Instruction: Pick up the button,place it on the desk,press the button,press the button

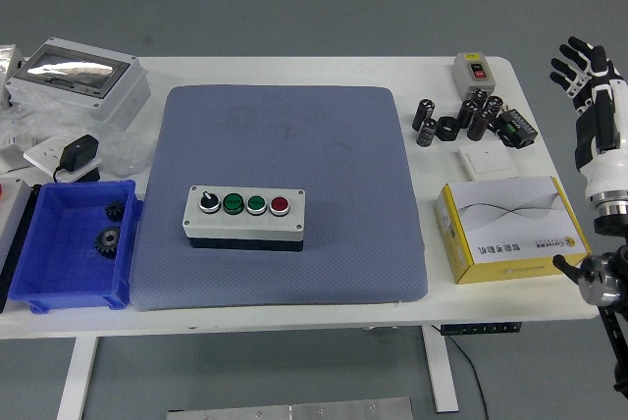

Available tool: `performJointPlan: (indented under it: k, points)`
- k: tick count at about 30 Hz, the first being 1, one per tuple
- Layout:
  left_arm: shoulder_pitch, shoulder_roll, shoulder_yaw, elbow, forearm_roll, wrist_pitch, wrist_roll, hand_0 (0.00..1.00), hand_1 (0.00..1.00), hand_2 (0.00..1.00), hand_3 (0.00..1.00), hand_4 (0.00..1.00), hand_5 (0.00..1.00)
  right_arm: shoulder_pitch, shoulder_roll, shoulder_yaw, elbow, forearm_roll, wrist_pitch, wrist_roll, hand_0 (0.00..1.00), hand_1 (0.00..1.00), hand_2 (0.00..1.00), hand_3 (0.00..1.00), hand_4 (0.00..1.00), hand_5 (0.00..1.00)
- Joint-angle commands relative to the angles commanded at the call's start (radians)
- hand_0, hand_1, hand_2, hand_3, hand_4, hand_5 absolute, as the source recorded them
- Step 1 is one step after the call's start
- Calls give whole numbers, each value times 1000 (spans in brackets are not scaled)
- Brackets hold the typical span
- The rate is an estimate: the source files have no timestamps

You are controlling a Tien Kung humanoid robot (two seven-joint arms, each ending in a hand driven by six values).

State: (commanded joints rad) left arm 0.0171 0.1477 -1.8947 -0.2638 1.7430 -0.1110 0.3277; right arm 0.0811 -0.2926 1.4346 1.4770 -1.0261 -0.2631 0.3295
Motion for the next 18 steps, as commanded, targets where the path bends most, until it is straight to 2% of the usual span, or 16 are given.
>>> performJointPlan:
  k: [18]
  points:
    - [2, -4, 5, -1, -11, 1, 4, 717, 694, 683, 833, 584, 816, -1, 5, 3, -4, 0, 2, 1, 814, 784, 803, 785, 909, 881]
